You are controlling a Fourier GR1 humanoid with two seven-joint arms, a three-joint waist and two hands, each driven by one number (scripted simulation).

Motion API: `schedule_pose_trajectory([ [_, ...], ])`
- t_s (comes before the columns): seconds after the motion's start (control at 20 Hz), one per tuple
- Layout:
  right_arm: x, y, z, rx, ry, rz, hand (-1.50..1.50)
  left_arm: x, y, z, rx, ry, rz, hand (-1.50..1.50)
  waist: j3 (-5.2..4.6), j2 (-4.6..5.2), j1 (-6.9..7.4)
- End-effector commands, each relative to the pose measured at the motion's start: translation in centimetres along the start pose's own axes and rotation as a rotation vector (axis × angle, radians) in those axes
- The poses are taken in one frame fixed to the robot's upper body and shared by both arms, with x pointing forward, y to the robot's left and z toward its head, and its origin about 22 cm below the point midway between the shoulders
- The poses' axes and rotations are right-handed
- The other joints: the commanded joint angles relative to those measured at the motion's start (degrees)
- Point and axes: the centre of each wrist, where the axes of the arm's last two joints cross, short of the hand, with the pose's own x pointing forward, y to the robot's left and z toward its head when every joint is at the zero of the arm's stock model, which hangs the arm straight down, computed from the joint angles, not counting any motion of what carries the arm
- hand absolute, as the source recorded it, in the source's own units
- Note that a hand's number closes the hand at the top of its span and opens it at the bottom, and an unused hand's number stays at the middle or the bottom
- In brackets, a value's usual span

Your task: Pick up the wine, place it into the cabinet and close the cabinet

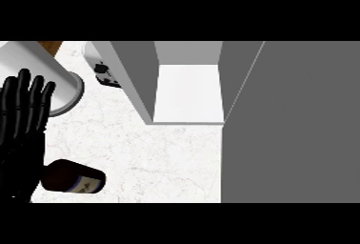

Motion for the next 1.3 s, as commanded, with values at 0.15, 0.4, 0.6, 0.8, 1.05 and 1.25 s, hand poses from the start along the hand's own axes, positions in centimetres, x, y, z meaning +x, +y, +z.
schedule_pose_trajectory([
  [0.15,1.8,-0.4,0.9,-0.011,-0.015,0.028,-1.5,1.4,2.6,-0.1,-0.374,-0.067,0.214,-1.5,-1.14,-0.05,-0.86],
  [0.4,1.6,1.9,2.4,0.146,0.09,-0.181,-1.5,-0.5,3.1,2.2,-0.611,0.137,0.462,-1.5,-1.14,0.07,-0.33],
  [0.6,4.8,1.5,3.5,0.171,0.089,-0.193,-1.5,1.8,7.0,2.1,-0.679,0.167,0.52,-1.5,-1.0,-0.18,-0.13],
  [0.8,8.0,2.3,4.8,0.167,0.11,-0.204,-1.5,4.1,11.7,1.8,-0.691,0.171,0.534,-1.5,-1.01,-0.23,0.43],
  [1.05,10.0,1.8,4.2,0.167,0.096,-0.184,-1.5,7.8,14.2,0.6,-0.696,0.188,0.559,-1.5,-0.9,0.07,0.44],
  [1.25,11.6,3.5,4.8,0.172,0.103,-0.228,-1.5,9.0,16.0,1.0,-0.669,0.232,0.549,-1.5,-0.96,-0.05,0.52],
])
